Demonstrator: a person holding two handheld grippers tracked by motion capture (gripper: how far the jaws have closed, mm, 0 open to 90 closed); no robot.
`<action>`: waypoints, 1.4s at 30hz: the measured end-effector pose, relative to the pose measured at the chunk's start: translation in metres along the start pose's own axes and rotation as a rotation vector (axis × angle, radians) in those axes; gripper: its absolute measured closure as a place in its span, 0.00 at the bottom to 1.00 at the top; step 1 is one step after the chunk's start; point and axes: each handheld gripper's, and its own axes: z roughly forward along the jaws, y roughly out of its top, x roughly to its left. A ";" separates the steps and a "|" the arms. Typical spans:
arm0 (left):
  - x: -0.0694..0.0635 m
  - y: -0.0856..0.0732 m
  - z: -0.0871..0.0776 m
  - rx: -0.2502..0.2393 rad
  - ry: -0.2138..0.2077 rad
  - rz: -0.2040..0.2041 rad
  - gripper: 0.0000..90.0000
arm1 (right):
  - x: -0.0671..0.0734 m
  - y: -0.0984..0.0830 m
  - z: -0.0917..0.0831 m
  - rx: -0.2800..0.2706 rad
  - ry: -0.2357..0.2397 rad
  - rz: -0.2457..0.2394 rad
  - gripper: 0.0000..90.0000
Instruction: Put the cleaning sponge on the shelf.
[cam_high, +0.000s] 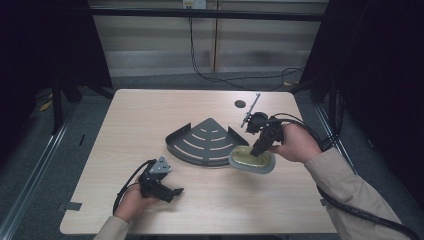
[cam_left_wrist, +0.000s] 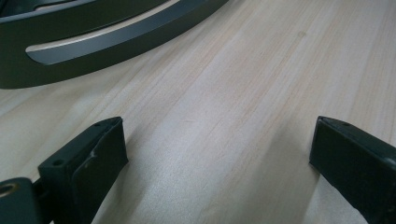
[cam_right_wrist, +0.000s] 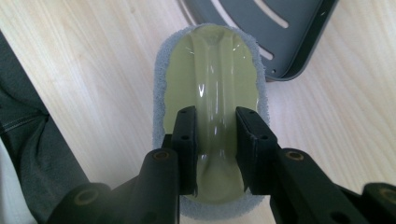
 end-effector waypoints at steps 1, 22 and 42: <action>0.000 0.000 0.000 -0.002 0.000 0.001 0.04 | -0.001 0.001 -0.001 0.000 -0.003 -0.001 0.78; 0.000 0.000 0.000 -0.002 0.000 0.001 0.04 | -0.021 0.025 -0.008 -0.022 -0.040 0.054 0.78; 0.000 0.000 0.000 -0.002 0.001 0.000 0.04 | -0.031 0.048 0.004 -0.035 -0.065 0.085 0.78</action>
